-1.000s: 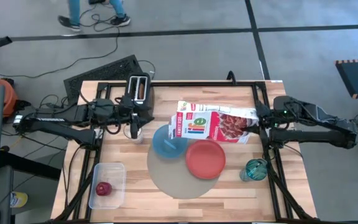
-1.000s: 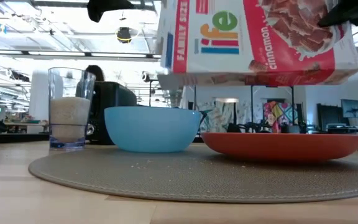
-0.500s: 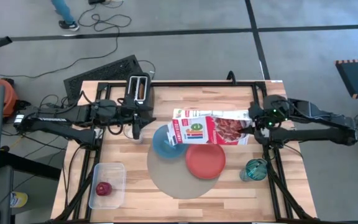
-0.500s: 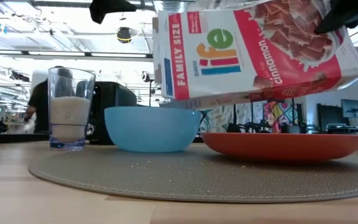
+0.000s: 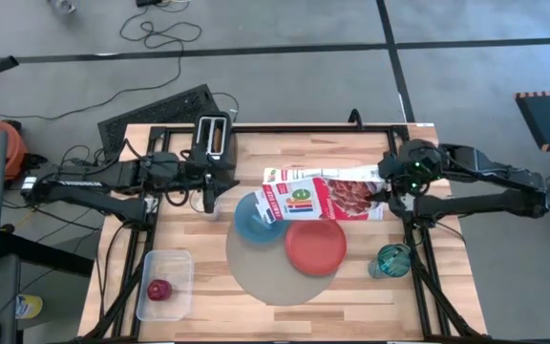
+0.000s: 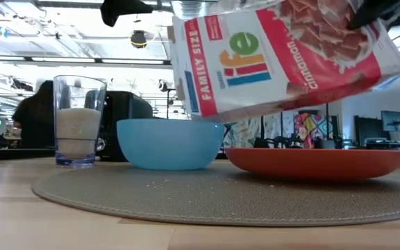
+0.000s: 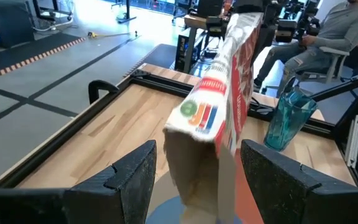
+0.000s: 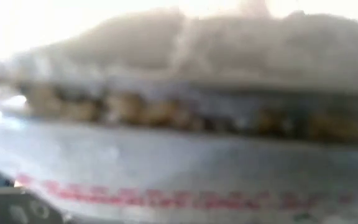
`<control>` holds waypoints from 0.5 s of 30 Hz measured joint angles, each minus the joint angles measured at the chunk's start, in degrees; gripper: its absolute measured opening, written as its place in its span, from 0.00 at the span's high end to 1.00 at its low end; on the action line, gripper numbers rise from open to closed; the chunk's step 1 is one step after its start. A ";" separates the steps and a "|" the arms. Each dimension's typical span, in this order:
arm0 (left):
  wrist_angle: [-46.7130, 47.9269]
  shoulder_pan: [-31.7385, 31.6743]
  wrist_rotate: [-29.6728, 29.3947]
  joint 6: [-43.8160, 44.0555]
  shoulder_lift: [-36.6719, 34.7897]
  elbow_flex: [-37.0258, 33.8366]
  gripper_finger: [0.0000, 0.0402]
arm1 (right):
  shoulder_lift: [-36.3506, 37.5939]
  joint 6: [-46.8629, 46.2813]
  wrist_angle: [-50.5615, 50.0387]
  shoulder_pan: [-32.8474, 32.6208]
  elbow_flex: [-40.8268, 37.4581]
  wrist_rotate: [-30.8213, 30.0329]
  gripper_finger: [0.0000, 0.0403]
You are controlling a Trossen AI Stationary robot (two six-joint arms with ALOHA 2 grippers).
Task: Arrange a breakfast setting
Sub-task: Pour the cereal into the blue bowl
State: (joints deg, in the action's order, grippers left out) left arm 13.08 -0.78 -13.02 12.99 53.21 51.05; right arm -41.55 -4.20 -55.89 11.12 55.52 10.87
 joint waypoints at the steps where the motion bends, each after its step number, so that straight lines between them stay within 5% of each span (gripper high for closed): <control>1: 0.02 -0.11 0.42 0.00 0.00 0.00 0.45 | -0.99 0.06 -0.10 -0.28 0.99 -0.09 0.48; 15: 1.61 -0.18 0.81 -0.28 -1.65 -0.07 0.45 | -11.35 0.59 -4.51 -2.15 11.11 -0.52 0.48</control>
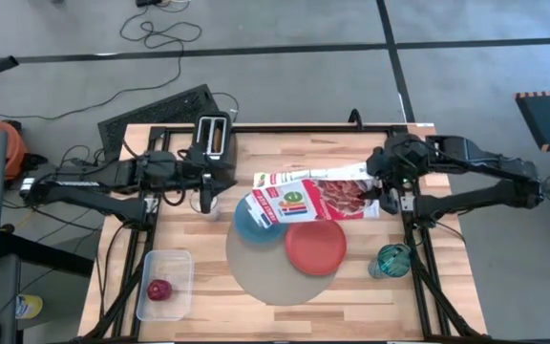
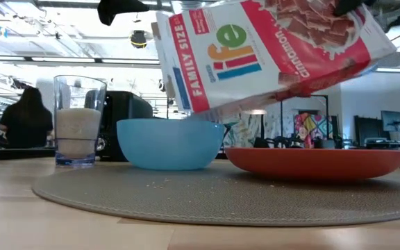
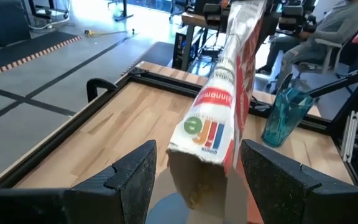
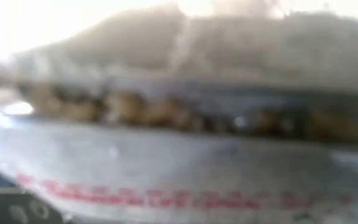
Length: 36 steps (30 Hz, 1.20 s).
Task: Arrange a breakfast setting
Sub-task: Pour the cereal into the blue bowl
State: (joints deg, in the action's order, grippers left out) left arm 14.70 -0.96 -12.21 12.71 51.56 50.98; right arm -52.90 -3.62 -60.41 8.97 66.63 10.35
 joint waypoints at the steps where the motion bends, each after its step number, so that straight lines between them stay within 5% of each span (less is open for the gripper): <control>1: -0.28 -0.01 -0.01 0.00 -0.41 0.00 0.45 | -0.68 0.35 -0.34 0.01 0.83 0.00 0.48; 20: 4.11 0.01 -0.10 0.59 -4.34 0.00 0.45 | -12.31 2.60 -9.68 -1.16 15.81 -2.76 0.48; 36: 4.28 0.01 -0.04 0.48 -4.34 0.00 0.45 | -12.68 2.60 -10.58 -1.14 16.57 -2.95 0.48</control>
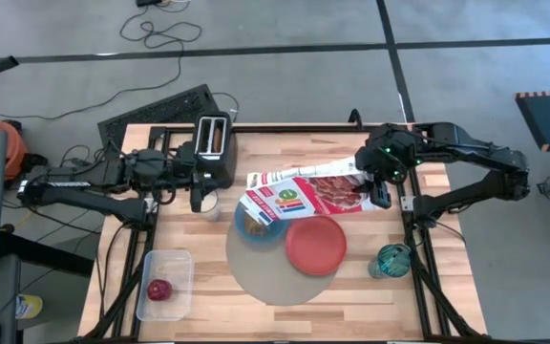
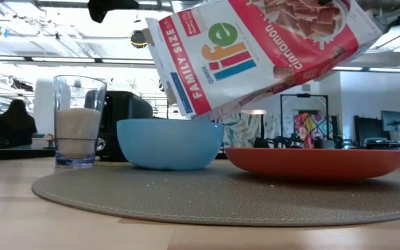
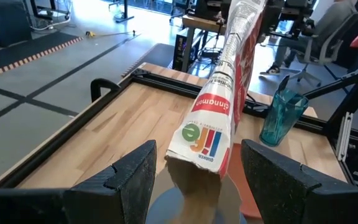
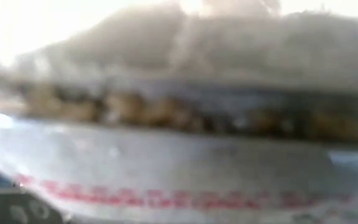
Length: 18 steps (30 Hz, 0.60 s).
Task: Arrange a breakfast setting
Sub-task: Pour the cereal into the blue bowl
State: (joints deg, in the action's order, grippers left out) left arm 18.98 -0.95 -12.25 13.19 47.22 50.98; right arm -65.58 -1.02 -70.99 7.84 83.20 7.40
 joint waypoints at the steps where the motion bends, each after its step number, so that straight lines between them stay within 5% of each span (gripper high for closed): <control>1: 0.00 0.00 0.00 0.00 0.00 0.00 0.45 | 0.00 0.00 0.02 0.00 0.00 0.00 0.48; 18: 0.90 0.02 -0.24 0.00 0.00 0.00 0.45 | 2.00 -0.28 -1.71 -0.91 0.00 0.07 0.48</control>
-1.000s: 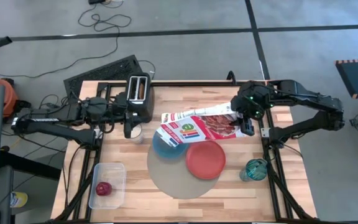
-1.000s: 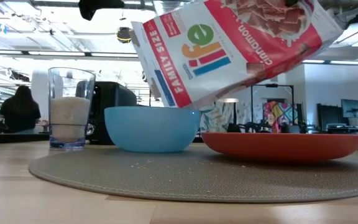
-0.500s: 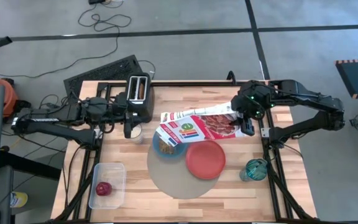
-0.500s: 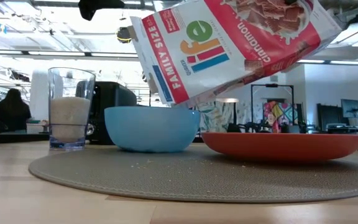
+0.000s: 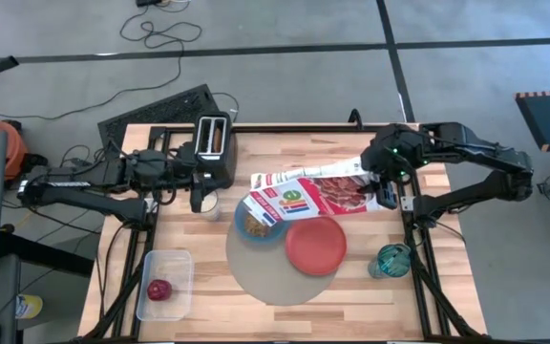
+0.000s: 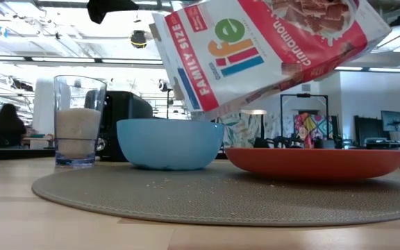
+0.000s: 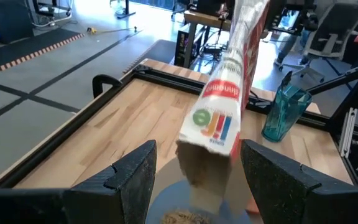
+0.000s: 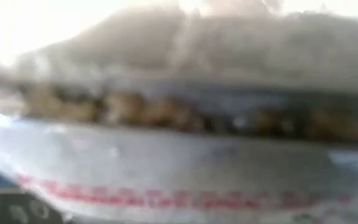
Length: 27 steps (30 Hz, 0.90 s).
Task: Arrange a breakfast setting
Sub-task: Pour the cereal into the blue bowl
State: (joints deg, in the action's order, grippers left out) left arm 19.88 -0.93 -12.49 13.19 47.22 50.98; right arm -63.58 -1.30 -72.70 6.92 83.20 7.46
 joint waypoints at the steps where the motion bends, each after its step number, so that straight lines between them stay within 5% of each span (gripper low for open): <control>1: -0.13 -0.01 -0.02 0.02 0.00 0.00 0.45 | -0.04 0.02 0.17 -0.27 0.00 0.00 0.48; 27: -0.34 0.00 -0.33 0.77 0.02 0.02 0.45 | -8.84 1.46 -4.41 -2.41 8.08 -3.22 0.48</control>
State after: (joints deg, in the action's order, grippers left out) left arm 19.54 -0.93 -12.82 13.96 47.24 51.00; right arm -72.42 0.16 -77.10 4.51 91.28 4.25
